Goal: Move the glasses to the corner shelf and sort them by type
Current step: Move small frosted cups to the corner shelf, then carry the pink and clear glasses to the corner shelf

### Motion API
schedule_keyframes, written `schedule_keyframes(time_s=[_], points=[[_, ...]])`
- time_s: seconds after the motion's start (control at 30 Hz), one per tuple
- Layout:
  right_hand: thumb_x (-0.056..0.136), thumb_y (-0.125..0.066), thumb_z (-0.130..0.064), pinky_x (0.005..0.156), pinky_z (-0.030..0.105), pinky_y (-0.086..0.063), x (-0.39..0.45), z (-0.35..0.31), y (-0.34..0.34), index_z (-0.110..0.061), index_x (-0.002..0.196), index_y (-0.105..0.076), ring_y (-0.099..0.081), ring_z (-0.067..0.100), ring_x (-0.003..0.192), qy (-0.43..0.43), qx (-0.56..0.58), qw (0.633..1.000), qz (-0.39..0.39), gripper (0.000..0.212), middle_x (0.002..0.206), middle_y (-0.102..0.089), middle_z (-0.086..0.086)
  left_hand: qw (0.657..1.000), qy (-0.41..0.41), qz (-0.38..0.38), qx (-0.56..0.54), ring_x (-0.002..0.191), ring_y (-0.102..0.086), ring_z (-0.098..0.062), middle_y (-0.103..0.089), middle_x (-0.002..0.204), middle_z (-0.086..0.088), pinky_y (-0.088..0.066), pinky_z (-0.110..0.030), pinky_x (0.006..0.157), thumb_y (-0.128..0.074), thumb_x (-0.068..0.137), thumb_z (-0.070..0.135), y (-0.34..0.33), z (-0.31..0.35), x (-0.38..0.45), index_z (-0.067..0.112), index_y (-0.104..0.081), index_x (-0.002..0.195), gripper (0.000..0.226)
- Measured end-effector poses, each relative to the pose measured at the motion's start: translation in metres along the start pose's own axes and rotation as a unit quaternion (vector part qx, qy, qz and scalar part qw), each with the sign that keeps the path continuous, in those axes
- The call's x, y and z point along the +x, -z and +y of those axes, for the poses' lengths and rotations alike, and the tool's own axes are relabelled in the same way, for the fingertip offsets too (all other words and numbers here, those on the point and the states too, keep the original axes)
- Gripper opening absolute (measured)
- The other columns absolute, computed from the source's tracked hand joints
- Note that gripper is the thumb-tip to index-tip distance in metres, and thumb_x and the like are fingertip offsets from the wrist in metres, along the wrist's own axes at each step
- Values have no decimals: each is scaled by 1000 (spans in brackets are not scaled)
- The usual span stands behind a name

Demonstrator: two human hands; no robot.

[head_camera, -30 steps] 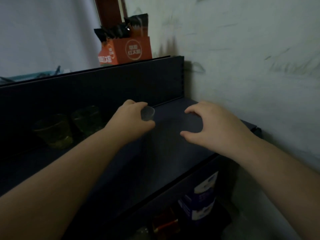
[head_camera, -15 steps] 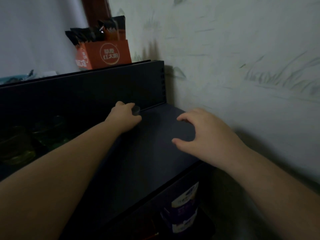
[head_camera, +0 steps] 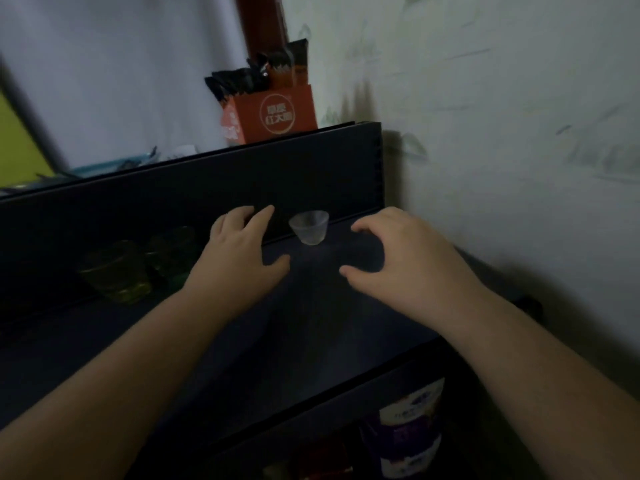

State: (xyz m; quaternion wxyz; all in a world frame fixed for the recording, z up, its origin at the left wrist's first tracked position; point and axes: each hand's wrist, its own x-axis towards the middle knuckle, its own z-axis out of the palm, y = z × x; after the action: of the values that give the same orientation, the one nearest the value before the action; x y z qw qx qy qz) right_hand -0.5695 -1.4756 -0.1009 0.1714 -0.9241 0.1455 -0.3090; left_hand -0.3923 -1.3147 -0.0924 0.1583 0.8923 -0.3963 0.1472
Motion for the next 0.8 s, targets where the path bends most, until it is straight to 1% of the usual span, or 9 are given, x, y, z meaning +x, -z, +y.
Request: schedule_keyframes(time_s=[0.07,0.17,0.23,0.3,0.37,0.43,0.6,0.7,0.8], points=[[80,-70,-54,92,31,-48,6,-20,-13,-29,131,-58,-53,8,112,26,18,999,-14,58,120,-54,-13,1000,6,21,18,144,-15,-25,-23,156,-1,-24,-41,113,-59,86,54,19,-13,-26,30,-20,154,82],[81,-70,-55,95,32,-48,13,-60,-35,-31,134,-55,-50,7,117,69,36,996,-38,60,126,-53,-14,998,38,46,37,141,-22,-24,-30,153,0,-26,-40,112,-57,84,56,44,-43,-67,30,-25,153,80],[81,-69,-56,95,30,-47,14,-91,-49,-33,135,-54,-50,5,117,98,48,993,-51,61,126,-52,-16,994,75,52,56,140,-23,-22,-31,152,1,-27,-39,111,-55,83,59,59,-68,-97,31,-25,153,80],[82,-68,-56,95,28,-46,12,-123,-62,-33,136,-52,-49,4,117,125,61,988,-67,61,126,-50,-17,988,129,49,68,142,-20,-21,-27,154,3,-27,-39,112,-53,84,60,74,-96,-129,30,-23,153,82],[83,-67,-56,96,27,-44,8,-161,-79,-32,137,-52,-48,4,117,155,72,982,-83,60,126,-50,-17,980,178,55,76,142,-19,-21,-26,155,3,-28,-41,112,-53,83,60,91,-130,-164,29,-23,154,83],[83,-67,-56,96,26,-44,2,-202,-97,-32,136,-52,-47,3,117,182,80,975,-99,60,126,-50,-18,973,207,63,83,141,-22,-22,-29,154,2,-28,-40,111,-54,82,60,107,-164,-202,28,-25,153,83],[83,-67,-57,94,26,-45,-20,-308,-146,-34,136,-52,-47,3,118,224,108,959,-136,60,127,-49,-19,957,262,74,103,142,-21,-17,-27,154,7,-29,-35,109,-55,83,59,148,-238,-296,31,-25,153,81],[82,-68,-57,96,28,-46,-37,-374,-172,-33,135,-53,-48,3,118,241,125,951,-151,60,127,-50,-19,942,303,93,108,143,-19,-17,-27,156,5,-28,-36,111,-56,85,57,177,-280,-349,29,-24,153,80],[83,-68,-56,97,30,-46,-55,-434,-196,-34,135,-53,-48,4,120,258,142,942,-163,59,129,-50,-19,933,318,103,129,143,-18,-18,-26,157,4,-26,-36,112,-55,86,57,202,-315,-398,27,-23,153,80]])
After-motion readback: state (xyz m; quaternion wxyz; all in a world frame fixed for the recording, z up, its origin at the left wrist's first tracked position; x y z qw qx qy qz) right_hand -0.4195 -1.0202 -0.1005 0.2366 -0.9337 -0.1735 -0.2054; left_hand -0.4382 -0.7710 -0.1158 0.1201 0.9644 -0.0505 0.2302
